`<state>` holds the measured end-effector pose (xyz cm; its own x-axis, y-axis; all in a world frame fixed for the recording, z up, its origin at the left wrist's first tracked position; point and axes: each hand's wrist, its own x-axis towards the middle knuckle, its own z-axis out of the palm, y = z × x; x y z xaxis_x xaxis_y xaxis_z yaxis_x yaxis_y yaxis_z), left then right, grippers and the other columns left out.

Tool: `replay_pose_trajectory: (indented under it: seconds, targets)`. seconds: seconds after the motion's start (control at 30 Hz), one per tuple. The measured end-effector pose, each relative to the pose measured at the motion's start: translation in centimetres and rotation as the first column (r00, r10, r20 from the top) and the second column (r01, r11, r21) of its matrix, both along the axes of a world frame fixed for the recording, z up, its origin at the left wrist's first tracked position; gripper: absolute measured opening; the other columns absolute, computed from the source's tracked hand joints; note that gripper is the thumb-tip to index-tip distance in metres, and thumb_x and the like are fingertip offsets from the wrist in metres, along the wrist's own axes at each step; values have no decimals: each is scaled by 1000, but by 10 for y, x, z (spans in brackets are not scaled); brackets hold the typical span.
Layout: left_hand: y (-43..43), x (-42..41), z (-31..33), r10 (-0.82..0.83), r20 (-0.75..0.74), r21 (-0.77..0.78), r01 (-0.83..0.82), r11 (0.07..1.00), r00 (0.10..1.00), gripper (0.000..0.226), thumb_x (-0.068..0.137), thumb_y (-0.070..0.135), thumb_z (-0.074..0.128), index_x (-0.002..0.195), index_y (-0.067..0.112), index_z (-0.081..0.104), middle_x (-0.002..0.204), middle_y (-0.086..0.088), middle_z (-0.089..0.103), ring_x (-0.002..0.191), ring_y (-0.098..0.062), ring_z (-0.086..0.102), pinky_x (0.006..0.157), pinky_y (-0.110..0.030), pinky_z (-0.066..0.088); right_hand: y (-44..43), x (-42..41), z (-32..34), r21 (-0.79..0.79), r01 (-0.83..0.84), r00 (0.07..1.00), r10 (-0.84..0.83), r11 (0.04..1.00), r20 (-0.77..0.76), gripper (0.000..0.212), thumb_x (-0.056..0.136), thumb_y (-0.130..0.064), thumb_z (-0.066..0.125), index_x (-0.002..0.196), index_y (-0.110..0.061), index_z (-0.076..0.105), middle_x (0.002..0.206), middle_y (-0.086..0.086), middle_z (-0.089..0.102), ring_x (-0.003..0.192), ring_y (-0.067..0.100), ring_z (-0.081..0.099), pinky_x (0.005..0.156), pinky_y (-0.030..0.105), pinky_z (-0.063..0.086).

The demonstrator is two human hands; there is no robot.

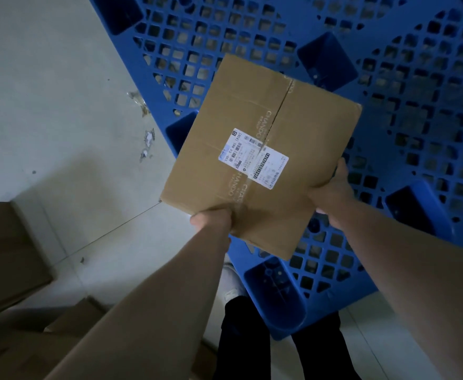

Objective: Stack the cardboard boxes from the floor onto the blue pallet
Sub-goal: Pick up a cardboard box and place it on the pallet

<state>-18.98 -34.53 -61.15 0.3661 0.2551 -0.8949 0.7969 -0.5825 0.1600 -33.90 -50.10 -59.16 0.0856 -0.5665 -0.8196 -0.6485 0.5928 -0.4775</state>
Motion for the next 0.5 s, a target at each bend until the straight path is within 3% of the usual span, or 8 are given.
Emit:
replay_pose_trajectory:
  seconds: [0.1, 0.17, 0.23, 0.27, 0.33, 0.37, 0.43, 0.5]
  targets:
    - [-7, 38, 0, -125, 233, 85, 107, 991, 964, 61, 74, 19, 60, 130, 11, 39, 125, -14, 57, 108, -35, 60, 94, -51, 51, 14, 13, -7, 23, -41, 999, 40, 999, 20, 102, 81, -22, 71, 149, -45, -2, 106, -5, 52, 93, 23, 60, 85, 42, 54]
    - [-10, 67, 0, -174, 369, 92, 151, 984, 913, 61, 76, 15, 59, 132, 12, 36, 127, -12, 55, 113, -34, 58, 99, -48, 49, 22, 27, -9, 36, -72, 997, 71, 997, 23, 90, 85, -15, 67, 150, -32, 8, 102, -1, 56, 86, 20, 60, 86, 37, 52]
    - [-13, 92, 3, -207, 428, 67, 197, 978, 880, 74, 77, 15, 60, 143, 18, 27, 127, -7, 54, 112, -31, 57, 99, -43, 48, 18, 39, -9, -45, -92, 996, 93, 995, 12, 79, 84, -15, 68, 147, -23, 21, 94, -2, 52, 78, 14, 54, 80, 30, 51]
    - [-14, 98, 6, -222, 446, 48, 224, 973, 867, 81, 75, 16, 63, 145, 23, 24, 126, -4, 54, 110, -30, 58, 97, -42, 50, 12, 44, -9, -134, -95, 995, 98, 986, 16, 76, 79, -17, 70, 142, -20, 28, 100, 1, 54, 81, 14, 55, 81, 31, 53]
    - [-15, 99, 11, -269, 441, 31, 285, 958, 856, 95, 60, 26, 70, 143, 29, 24, 129, -3, 51, 112, -31, 57, 94, -47, 52, -10, 52, -9, -309, -166, 986, 154, 936, -63, 84, 74, -23, 72, 145, -16, 27, 129, 10, 48, 107, 24, 55, 95, 44, 51]
    - [-14, 94, 13, -295, 413, 41, 306, 951, 862, 103, 52, 32, 72, 142, 31, 24, 131, -5, 47, 113, -33, 56, 93, -50, 52, -23, 56, -8, -348, -249, 967, 213, 904, -138, 90, 76, -27, 72, 149, -16, 20, 143, 13, 37, 123, 29, 47, 102, 49, 45]
    - [-13, 78, 17, -316, 325, 45, 319, 947, 891, 115, 48, 38, 78, 143, 42, 14, 132, -7, 40, 111, -36, 56, 92, -53, 51, -46, 62, -7, -294, -412, 899, 333, 862, -284, 107, 76, -34, 76, 154, -18, 4, 159, 11, 9, 145, 33, 16, 114, 54, 27]
    - [-14, 68, 20, -322, 277, 24, 329, 944, 905, 120, 58, 33, 81, 145, 49, 1, 135, -6, 37, 110, -35, 57, 96, -53, 49, -62, 69, -4, -203, -529, 816, 430, 824, -386, 117, 76, -37, 78, 154, -21, -8, 162, 6, -12, 148, 32, -8, 119, 55, 10]
